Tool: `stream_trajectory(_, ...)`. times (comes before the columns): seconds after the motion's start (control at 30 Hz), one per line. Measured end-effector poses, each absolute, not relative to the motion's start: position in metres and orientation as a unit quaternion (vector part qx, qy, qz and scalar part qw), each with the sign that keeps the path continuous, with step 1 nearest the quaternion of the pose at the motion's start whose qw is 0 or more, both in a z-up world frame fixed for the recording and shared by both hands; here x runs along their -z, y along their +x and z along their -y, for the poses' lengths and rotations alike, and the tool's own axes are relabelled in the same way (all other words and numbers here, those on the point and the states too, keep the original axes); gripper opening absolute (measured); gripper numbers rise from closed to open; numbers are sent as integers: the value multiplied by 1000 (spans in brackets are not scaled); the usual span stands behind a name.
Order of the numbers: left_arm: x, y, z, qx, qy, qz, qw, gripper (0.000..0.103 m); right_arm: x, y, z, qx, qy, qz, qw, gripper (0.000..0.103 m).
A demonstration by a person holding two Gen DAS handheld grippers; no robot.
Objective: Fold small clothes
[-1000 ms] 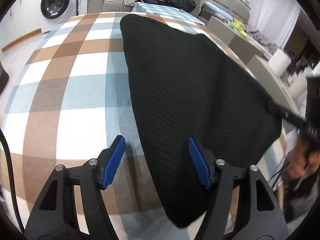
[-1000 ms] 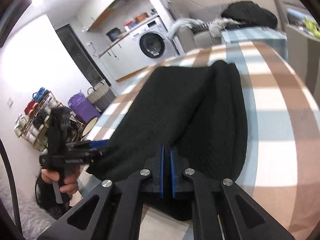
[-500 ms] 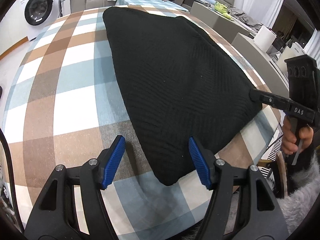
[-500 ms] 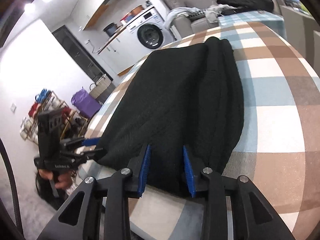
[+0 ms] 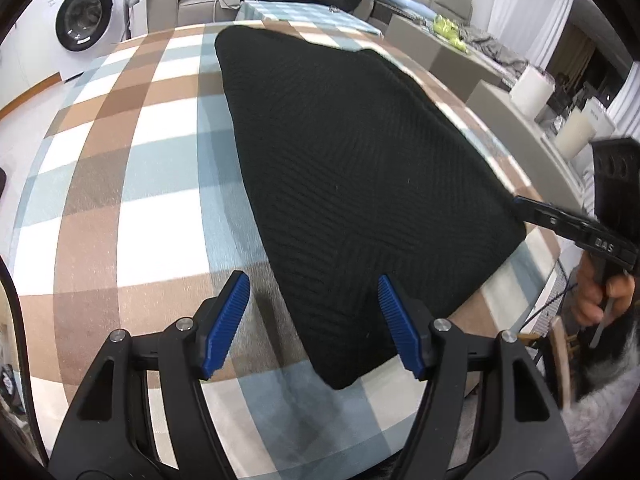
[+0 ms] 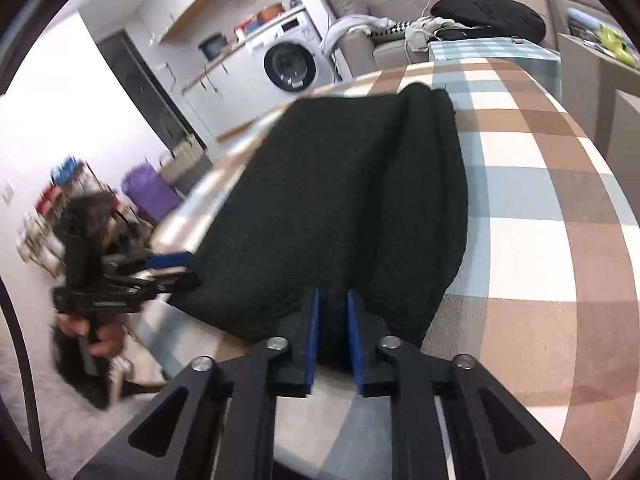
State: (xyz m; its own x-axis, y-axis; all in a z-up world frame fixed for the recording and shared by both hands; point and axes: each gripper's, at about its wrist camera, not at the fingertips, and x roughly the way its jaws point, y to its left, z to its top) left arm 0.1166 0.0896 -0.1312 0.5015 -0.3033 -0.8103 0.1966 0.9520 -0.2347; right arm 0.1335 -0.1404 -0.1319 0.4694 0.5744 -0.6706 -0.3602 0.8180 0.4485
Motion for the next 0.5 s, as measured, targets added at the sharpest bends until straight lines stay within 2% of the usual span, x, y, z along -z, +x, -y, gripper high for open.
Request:
stream_trajectory(0.07,128,120,-91,144,-67,-471,868,64,126,126,157,-259,146,-424,856,34)
stream_trajectory(0.1,127,122,-92,143,-74,-466,870,64,125,123,162,-247,150,-425,858,36)
stream_trajectory(0.27,125,138,-88,153,-98,-462,868,64,135,112,173,-224,177,-457,843,39)
stream_trajectory(0.5,124,148,-77,163,-82,-462,868,64,138,116,156,-244,186,-453,837,43)
